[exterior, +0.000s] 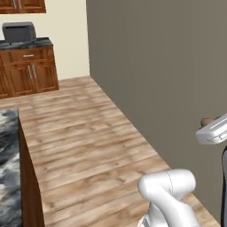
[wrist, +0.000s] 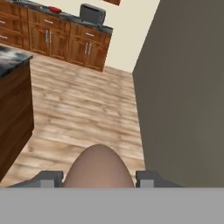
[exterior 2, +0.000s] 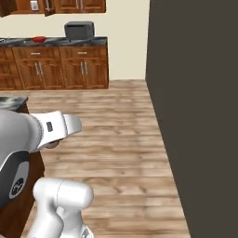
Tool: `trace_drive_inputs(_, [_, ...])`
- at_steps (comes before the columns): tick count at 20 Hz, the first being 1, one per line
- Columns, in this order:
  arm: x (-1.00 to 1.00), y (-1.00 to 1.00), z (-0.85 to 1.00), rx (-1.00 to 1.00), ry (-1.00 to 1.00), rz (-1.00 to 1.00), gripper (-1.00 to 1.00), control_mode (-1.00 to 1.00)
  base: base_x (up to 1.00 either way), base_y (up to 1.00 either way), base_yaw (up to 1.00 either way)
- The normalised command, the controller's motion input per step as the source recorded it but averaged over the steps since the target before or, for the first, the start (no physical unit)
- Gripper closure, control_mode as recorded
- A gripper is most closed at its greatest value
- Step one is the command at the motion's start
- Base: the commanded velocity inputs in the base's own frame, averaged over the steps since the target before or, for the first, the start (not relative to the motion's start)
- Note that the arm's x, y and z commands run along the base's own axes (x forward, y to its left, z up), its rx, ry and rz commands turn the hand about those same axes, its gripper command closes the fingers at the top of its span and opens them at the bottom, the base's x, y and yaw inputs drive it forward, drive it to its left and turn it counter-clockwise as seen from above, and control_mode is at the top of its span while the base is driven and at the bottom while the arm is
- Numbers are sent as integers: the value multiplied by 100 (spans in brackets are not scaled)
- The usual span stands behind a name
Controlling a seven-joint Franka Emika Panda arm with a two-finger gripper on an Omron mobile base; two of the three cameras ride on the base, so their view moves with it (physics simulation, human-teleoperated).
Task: Pick the egg and butter from the fridge and place them by the bowl for mixing.
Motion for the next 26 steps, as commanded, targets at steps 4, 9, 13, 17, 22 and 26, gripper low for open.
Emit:
trace_drive_inputs(4, [0, 0, 0, 0, 0, 0, 100, 100, 100, 0, 13])
trace_drive_inputs(9, [0, 0, 0, 0, 0, 0, 100, 100, 100, 1, 15])
trace_drive_inputs(13, [0, 0, 0, 0, 0, 0, 100, 100, 100, 7, 12])
trace_drive_inputs(17, [0, 0, 0, 0, 0, 0, 100, 100, 100, 6, 5])
trace_drive_inputs(22, [0, 0, 0, 0, 0, 0, 100, 100, 100, 29, 1])
trace_drive_inputs(26, [0, 0, 0, 0, 0, 0, 100, 100, 100, 42, 0])
